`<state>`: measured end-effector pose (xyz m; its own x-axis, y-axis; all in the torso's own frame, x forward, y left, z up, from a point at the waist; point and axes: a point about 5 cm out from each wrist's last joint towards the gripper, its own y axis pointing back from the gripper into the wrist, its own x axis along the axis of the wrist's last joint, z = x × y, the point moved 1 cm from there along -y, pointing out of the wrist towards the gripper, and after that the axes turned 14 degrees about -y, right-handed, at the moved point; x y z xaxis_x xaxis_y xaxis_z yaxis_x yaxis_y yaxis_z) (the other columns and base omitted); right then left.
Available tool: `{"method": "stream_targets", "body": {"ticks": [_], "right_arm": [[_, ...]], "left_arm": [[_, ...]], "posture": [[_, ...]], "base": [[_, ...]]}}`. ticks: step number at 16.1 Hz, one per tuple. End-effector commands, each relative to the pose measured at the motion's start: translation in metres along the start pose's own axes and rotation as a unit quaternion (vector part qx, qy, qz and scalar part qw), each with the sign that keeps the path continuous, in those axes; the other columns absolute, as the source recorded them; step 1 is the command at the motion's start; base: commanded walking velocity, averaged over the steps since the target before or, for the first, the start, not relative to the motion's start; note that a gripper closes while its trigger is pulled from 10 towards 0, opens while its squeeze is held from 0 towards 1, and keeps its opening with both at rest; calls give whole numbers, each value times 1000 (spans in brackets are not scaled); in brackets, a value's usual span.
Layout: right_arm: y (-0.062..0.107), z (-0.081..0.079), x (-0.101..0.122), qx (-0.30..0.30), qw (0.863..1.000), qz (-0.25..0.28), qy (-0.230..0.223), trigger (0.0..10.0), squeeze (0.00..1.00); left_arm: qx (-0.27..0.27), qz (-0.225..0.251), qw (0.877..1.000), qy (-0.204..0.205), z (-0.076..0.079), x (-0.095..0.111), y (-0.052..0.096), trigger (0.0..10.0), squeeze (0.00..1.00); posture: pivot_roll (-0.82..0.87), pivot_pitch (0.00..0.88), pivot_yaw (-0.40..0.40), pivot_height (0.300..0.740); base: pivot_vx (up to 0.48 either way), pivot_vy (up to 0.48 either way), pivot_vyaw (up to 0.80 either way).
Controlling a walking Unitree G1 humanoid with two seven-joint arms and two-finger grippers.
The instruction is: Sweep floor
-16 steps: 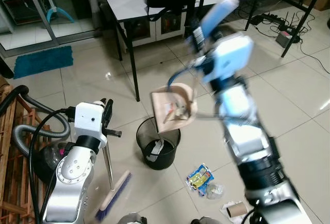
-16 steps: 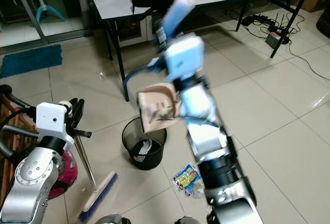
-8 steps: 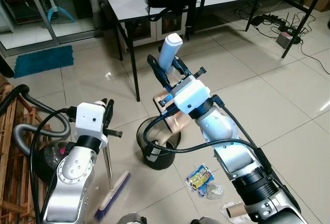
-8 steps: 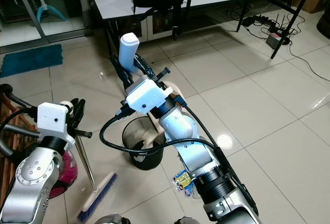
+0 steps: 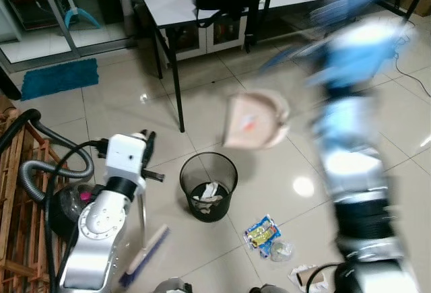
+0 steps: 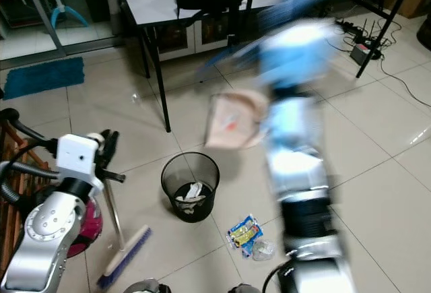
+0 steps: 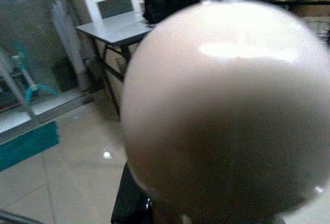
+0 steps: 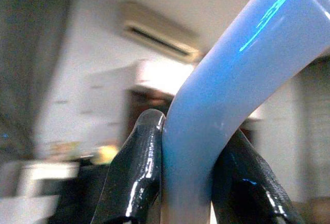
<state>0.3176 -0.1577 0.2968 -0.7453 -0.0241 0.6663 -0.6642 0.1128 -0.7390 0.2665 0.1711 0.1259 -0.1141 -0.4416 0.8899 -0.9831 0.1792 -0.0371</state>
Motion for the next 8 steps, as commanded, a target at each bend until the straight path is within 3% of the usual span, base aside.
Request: {"method": "stream_targets", "body": {"ticks": [1,2,3,5,8], "right_arm": [[-4,20,8,-21,997,-1,68,10000,0],[0,36,0,-47,994,-41,89,10000,0],[6,44,-6,-55,993,-59,91,10000,0],[32,61,-22,-66,984,-122,108,10000,0],[52,60,-33,-60,977,-164,124,10000,0]], "left_arm": [[-11,16,1000,2,3,6,-4,10000,0],[-14,20,1000,8,4,7,-5,10000,0],[-18,22,1000,12,6,8,-5,10000,0],[-30,30,999,24,11,11,-8,10000,0],[-33,27,999,25,13,11,-9,10000,0]], "posture": [[13,65,25,740],[7,64,27,740],[2,61,27,740],[1,60,26,740],[-5,56,28,740]], "base": [[0,0,0],[0,0,0],[0,0,-800],[0,0,-800],[0,0,-800]]}}
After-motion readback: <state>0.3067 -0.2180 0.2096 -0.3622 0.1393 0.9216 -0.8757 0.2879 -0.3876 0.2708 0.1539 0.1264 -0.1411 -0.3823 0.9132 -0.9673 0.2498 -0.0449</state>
